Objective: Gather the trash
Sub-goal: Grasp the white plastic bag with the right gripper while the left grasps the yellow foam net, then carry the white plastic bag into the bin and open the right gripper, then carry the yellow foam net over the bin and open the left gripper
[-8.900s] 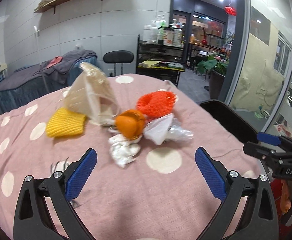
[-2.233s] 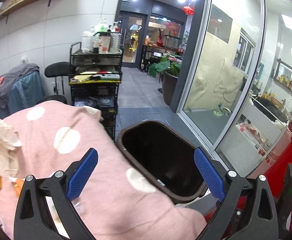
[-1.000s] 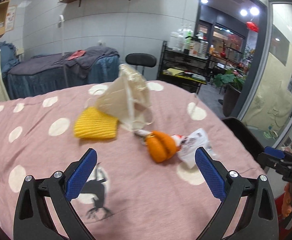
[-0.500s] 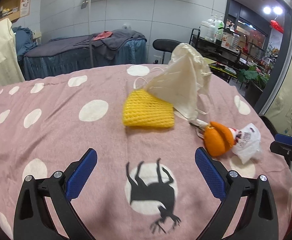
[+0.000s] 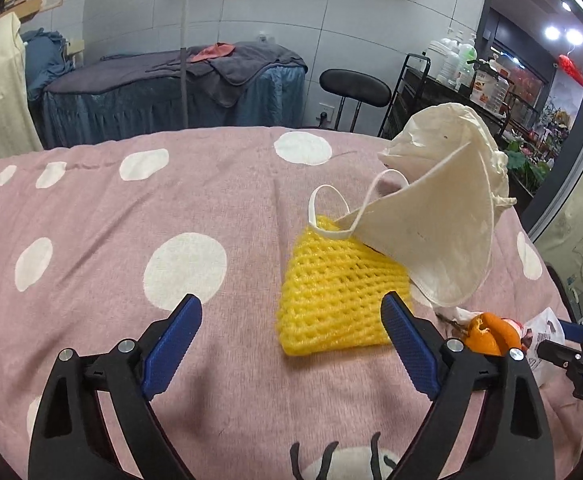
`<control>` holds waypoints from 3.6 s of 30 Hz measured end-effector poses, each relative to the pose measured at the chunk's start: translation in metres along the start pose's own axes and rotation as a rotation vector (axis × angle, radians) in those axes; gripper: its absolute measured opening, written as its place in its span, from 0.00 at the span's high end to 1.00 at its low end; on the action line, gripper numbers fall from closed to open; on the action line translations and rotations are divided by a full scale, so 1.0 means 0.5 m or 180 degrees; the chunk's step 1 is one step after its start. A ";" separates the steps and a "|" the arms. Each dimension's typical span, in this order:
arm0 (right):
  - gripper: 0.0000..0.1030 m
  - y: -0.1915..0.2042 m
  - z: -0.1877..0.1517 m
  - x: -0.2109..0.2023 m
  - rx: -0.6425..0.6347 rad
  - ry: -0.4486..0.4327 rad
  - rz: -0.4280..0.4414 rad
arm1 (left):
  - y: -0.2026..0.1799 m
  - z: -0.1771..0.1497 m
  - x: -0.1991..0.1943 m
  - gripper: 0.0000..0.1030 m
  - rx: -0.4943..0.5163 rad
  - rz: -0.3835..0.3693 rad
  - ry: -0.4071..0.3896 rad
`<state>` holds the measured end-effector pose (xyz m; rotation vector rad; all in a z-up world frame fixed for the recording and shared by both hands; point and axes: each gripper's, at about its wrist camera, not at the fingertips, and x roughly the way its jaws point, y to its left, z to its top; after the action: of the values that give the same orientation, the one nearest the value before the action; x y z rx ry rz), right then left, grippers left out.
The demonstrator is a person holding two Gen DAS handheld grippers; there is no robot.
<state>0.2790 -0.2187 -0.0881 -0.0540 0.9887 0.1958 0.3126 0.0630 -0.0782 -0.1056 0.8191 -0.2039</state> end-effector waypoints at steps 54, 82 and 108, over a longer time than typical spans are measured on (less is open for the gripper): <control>0.96 -0.338 -0.207 -0.357 0.1041 -0.1182 -0.0432 | -0.437 -0.070 -0.214 0.83 0.0642 -0.1280 -0.0486; 0.96 -0.519 -0.291 -0.067 0.1619 -0.0327 -0.0876 | -0.592 -0.078 -0.162 0.83 0.0941 -0.1565 -0.0260; 0.24 -0.436 -0.390 -0.254 0.1770 -0.0927 -0.1026 | -0.726 -0.107 -0.093 0.83 0.1096 -0.1782 0.0136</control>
<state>0.0917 -0.4764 -0.0991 0.3149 0.7032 -0.3618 0.1915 -0.2813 -0.0190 -0.0036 0.7714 -0.8729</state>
